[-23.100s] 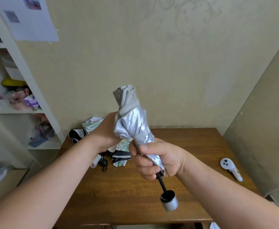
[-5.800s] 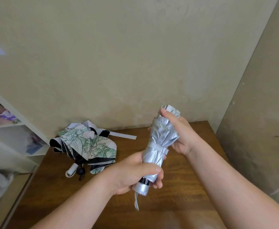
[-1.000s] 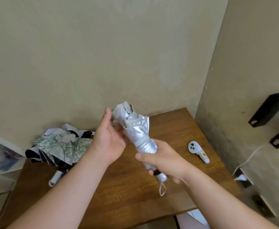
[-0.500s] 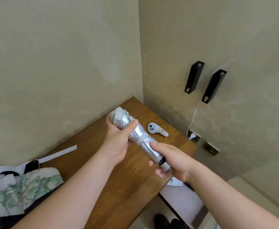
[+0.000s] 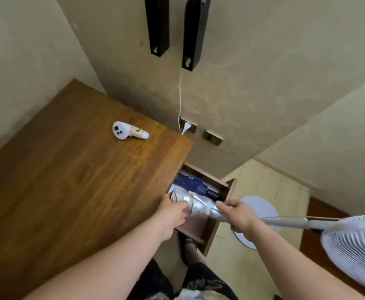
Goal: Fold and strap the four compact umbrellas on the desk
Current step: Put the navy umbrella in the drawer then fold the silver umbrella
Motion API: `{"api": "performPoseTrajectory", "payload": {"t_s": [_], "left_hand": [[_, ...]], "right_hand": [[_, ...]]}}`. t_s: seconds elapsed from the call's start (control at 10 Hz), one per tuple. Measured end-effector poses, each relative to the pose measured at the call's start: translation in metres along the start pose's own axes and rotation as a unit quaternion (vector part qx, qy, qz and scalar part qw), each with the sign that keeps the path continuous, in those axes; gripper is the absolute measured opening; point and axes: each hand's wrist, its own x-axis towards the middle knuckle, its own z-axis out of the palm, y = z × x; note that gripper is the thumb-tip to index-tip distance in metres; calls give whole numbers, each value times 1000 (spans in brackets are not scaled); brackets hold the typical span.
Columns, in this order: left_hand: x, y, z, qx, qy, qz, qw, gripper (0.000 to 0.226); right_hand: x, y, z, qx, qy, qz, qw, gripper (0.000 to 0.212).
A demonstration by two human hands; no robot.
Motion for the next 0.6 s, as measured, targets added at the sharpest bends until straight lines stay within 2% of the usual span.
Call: {"api": "performPoseTrajectory", "payload": {"t_s": [0.1,0.2,0.3,0.4,0.5,0.6], "left_hand": [[31,-6,13,-20,18,-63,998,42],[70,-10,18,-9,68,-70,995,46],[123,-25,14,80,93,-74,990,62],[163,-42,6,20,181,-68,981,35],[185,-42,-2,345,376,-19,860,30],[206,-62,0,789,312,138,511,48]], "right_hand": [[29,14,1,-47,-60,62,995,52],[54,13,11,-61,-123,66,988,39],[87,14,24,-154,-147,-4,977,29],[116,8,41,-271,-151,-36,950,41],[141,-3,67,-318,-175,-36,931,41],[168,-2,87,-399,-124,-55,907,51]]}}
